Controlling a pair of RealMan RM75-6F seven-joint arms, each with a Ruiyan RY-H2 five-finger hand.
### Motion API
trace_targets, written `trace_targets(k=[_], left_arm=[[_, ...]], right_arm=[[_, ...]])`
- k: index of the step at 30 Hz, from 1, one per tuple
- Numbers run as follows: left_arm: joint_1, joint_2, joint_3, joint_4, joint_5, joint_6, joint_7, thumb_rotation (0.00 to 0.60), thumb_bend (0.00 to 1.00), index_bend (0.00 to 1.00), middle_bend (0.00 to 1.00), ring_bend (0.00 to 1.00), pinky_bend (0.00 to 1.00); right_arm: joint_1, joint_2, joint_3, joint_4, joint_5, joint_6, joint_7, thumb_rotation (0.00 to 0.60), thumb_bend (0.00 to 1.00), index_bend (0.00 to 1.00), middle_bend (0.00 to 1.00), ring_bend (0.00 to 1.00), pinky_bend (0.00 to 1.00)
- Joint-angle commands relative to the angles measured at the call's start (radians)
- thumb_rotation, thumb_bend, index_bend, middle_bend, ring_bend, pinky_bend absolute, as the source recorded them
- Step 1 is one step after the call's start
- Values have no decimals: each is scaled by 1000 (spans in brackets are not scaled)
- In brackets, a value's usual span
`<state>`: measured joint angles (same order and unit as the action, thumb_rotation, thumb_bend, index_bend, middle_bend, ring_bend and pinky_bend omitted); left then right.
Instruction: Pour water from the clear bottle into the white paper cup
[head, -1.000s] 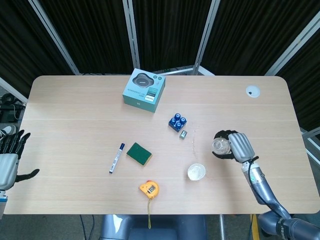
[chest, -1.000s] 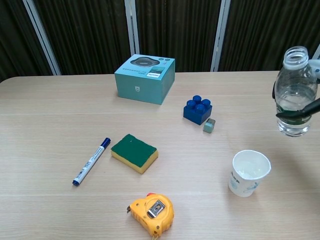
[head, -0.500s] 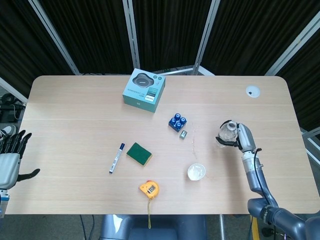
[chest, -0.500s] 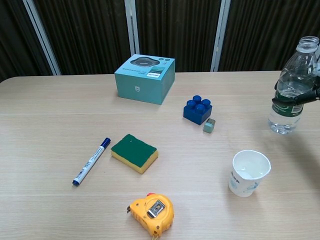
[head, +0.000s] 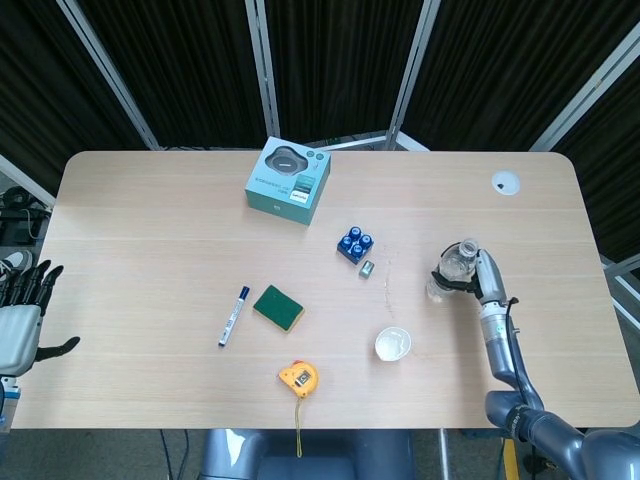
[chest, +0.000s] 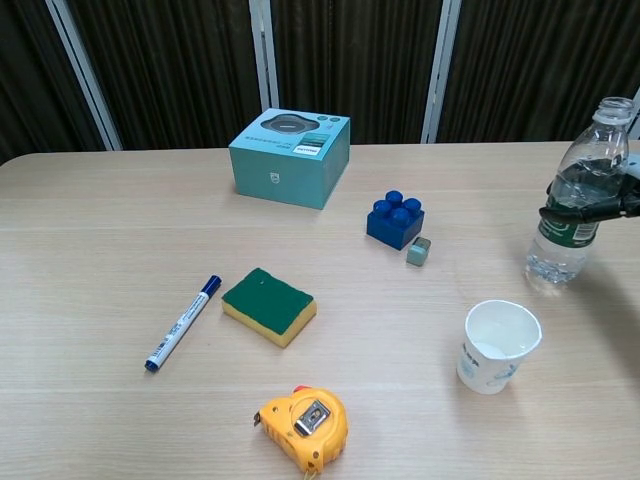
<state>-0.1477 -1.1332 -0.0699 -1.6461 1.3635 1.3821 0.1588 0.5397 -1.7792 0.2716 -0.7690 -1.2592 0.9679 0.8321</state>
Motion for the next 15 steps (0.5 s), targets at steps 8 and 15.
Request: trace_targets(k=[8,15], left_arm=[[0,0,2,-4,0,1,5,600,0,0,0,0,0],[1,-1,4,-5,2,3,6,600,0,0,0,0,0]], right_arm=[[-9,-9,-36,60,-60,1,112,600,270,298,475,366,423],[-16,-8,-55,86,-86,11,152,600,38,257,388,300,264]])
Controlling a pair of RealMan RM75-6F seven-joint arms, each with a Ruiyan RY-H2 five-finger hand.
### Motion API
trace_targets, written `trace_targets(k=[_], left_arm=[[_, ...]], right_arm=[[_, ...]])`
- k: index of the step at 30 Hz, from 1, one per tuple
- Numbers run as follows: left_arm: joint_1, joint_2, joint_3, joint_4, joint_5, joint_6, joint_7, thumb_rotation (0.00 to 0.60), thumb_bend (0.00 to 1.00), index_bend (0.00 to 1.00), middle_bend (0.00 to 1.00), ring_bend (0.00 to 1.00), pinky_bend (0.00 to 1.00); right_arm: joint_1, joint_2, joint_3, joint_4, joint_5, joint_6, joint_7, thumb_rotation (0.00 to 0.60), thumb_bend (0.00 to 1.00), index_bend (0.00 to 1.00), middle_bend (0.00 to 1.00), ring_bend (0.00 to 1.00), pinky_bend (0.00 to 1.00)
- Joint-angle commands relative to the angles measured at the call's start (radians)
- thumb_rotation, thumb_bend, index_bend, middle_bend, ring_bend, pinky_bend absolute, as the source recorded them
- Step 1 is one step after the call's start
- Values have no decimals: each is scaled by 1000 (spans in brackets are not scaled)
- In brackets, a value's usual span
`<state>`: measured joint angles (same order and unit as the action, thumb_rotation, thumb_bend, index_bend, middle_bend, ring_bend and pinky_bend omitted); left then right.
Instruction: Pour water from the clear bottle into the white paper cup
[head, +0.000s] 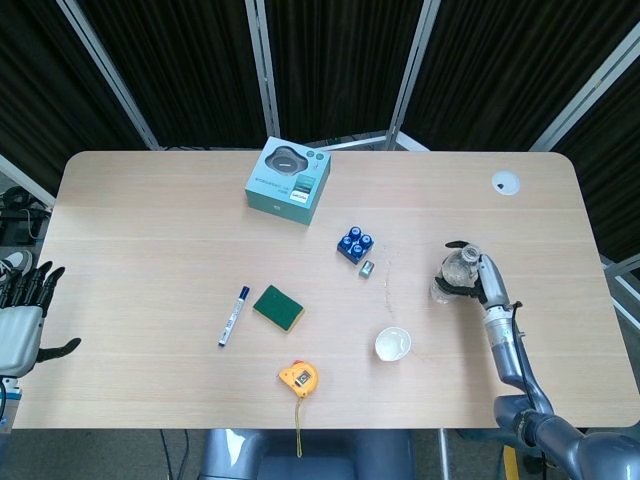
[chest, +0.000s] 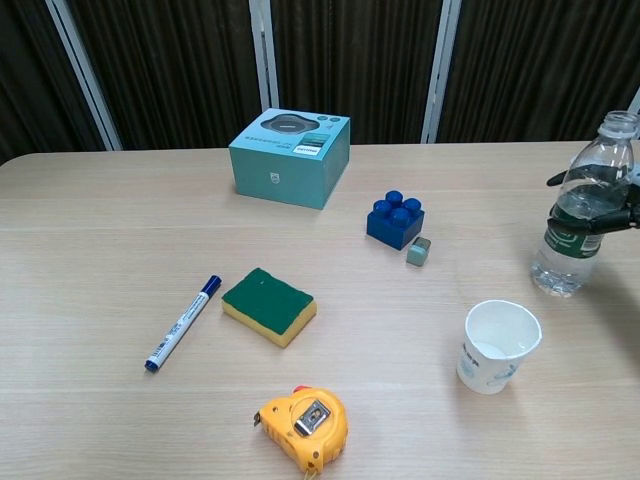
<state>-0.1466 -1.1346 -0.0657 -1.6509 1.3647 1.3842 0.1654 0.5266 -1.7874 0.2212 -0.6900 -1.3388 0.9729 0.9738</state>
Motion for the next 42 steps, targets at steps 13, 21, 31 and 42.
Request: trace_targets(k=[13,21,31,42], left_arm=[[3,6,6,-7,19,11,-6,600,0,0,0,0,0],[11,27,16,-22,51,26,-38,600,0,0,0,0,0],[24,55,28,-44,93,52,-77,600,0,0,0,0,0],[36,56,38,-53,135,86,-67,600,0,0,0,0,0]], right_arm=[[-18,55,-96,7,-114,39,76,600,0,0,0,0,0],[-51,142,-132,-40,-141,84,-59,600,0,0,0,0,0],[-165,314,-164,-199,-111,173,-403,600,0,0,0,0,0],[-330,434,-138,-441,-81,471,-720,600,0,0,0,0,0]])
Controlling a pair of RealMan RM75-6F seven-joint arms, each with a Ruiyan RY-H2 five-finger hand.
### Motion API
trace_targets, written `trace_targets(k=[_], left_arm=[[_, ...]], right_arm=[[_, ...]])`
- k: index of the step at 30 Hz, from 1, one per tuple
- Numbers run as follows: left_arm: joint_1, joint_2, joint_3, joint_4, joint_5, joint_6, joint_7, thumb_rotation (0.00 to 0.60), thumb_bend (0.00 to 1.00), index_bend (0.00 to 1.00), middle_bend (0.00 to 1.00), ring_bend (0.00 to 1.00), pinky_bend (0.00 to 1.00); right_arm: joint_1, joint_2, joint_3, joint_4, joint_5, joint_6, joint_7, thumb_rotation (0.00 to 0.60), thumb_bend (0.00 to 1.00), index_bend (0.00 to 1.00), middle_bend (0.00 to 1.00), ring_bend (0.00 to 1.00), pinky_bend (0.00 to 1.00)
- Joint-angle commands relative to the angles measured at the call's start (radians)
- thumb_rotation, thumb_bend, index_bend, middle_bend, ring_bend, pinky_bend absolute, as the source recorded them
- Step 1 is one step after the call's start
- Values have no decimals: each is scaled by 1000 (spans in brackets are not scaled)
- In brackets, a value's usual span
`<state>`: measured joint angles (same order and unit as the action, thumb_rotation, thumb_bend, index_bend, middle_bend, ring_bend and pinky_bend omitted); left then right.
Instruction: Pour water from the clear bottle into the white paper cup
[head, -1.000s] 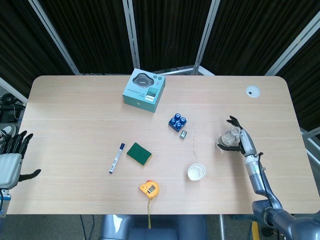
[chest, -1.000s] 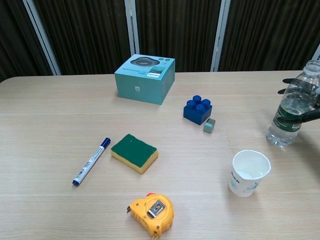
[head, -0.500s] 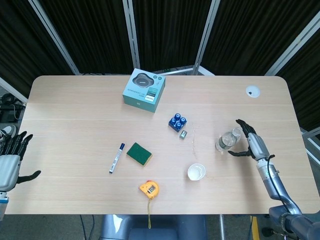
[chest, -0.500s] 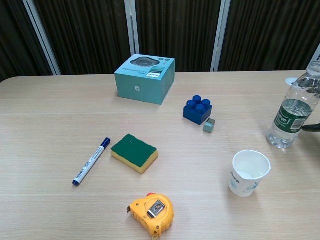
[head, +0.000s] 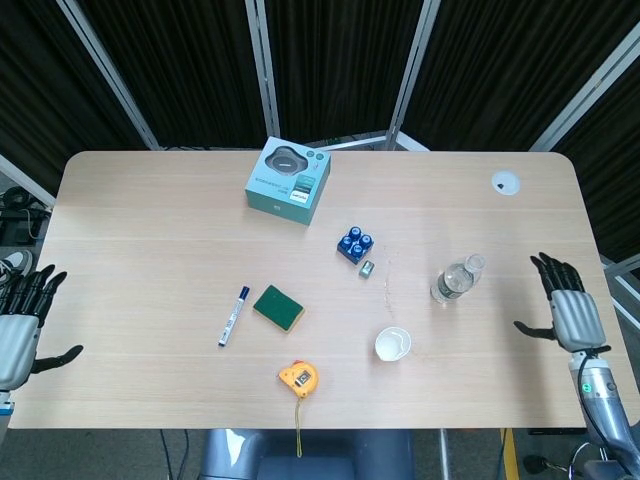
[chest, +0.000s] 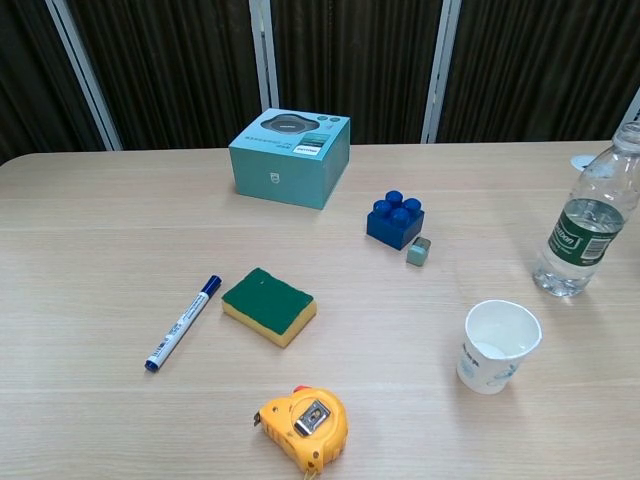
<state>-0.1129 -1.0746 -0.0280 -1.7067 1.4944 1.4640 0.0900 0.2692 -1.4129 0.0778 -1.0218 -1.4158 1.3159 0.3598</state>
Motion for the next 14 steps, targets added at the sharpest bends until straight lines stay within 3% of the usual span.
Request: trace_targets(k=[1,7,14], left_arm=[[3,-7,1,5,9,9,11,600,0,0,0,0,0],[4,-12,4,16,16,11,9,600,0,0,0,0,0],[9,0,3,24,25,23,-27,600,0,0,0,0,0]], right_arm=[[-91,78,2,-150,-15,167,-142,600,0,0,0,0,0],[-142,162,-16,-357,-29,236,-307,600,0,0,0,0,0],[-166,179,-33,-435,-70,279,-431,600,0,0,0,0,0]])
